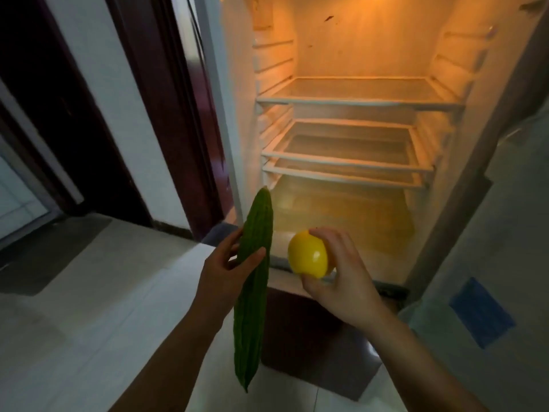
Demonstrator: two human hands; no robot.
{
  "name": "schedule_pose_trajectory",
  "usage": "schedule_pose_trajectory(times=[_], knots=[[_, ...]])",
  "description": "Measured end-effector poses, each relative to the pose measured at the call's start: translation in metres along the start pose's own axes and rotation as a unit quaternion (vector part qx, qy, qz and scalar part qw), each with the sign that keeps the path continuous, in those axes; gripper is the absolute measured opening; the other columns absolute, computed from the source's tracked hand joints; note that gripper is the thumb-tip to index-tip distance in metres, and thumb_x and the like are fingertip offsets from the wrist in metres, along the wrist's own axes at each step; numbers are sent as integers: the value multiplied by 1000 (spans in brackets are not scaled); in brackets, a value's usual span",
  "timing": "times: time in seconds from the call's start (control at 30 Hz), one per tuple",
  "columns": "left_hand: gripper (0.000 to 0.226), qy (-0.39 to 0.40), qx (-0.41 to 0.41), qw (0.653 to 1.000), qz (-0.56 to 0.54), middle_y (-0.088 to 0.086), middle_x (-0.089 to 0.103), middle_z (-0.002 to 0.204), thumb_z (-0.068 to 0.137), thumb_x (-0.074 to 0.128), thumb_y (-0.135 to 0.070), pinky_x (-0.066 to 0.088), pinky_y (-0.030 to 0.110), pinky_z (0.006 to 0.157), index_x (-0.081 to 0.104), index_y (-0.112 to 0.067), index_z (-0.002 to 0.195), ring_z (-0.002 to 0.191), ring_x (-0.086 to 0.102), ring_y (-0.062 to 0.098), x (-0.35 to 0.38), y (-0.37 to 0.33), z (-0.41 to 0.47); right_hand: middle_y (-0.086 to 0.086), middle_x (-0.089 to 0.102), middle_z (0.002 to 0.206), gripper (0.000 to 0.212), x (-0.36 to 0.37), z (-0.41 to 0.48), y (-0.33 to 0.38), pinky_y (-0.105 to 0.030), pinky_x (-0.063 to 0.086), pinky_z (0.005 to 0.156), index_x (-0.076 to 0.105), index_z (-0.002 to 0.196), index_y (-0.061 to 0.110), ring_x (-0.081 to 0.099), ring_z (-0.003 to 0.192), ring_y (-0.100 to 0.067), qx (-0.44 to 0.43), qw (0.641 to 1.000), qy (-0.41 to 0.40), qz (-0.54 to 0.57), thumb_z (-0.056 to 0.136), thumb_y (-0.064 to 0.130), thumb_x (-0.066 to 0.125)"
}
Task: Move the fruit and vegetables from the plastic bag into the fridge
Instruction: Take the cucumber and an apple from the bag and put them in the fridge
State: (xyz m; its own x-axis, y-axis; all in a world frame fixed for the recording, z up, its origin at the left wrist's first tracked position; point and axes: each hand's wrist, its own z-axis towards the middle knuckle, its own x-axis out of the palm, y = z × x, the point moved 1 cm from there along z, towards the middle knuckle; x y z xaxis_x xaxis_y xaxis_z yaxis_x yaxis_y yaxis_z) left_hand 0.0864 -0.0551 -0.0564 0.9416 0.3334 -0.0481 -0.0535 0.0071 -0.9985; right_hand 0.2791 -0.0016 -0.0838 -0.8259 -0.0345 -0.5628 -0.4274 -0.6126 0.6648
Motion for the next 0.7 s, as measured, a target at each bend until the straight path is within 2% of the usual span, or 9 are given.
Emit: schedule_pose_trajectory(times=[0.13,0.23,0.37,0.47,0.53,0.63,0.7], knots=[[45,30,17,999,-8,-11,63,101,83,64,-20,53,13,62,49,-34,123,89,63,5,17,-18,60,8,38,132,69,-12,41,-15,-13,33,92,38,128,32,36,120,-2,0,999,-29,-25,68,36,72],[45,61,46,997,-18,-7,64,103,84,63,-20,57,22,68,50,-31,125,91,64,8,28,-43,104,8,39,131,68,-25,77,-20,-7,30,94,39,127,31,38,120,-3,-14,996,-72,-48,67,39,70],[38,103,129,986,7,-14,63,101,83,64,-26,55,18,67,53,-41,117,86,63,0,40,-93,163,0,42,128,69,-52,137,-12,-17,36,96,43,128,21,41,119,-9,-46,985,-136,-97,66,28,74],[45,109,166,980,22,-6,62,101,82,66,-31,52,17,63,51,-35,125,89,61,5,50,-128,205,-3,45,126,67,-72,180,-2,-19,37,96,46,126,15,43,117,-12,-77,968,-193,-142,66,23,74],[50,125,170,977,29,-2,60,107,82,66,-37,51,22,70,49,-35,128,93,60,9,57,-145,230,-6,45,126,66,-81,203,1,-19,35,98,46,126,13,43,118,-14,-79,959,-218,-163,67,23,73],[47,150,188,970,42,-9,57,99,82,64,-41,49,17,62,48,-38,126,85,59,3,68,-164,259,-7,44,126,65,-87,223,-3,-23,37,100,45,126,14,43,119,-15,-75,947,-249,-187,67,29,69],[47,163,201,965,52,-11,55,98,82,64,-42,47,20,64,49,-37,126,91,58,7,77,-172,273,-6,43,127,66,-88,226,-9,-23,37,100,45,127,14,42,120,-13,-62,943,-262,-193,67,32,67]])
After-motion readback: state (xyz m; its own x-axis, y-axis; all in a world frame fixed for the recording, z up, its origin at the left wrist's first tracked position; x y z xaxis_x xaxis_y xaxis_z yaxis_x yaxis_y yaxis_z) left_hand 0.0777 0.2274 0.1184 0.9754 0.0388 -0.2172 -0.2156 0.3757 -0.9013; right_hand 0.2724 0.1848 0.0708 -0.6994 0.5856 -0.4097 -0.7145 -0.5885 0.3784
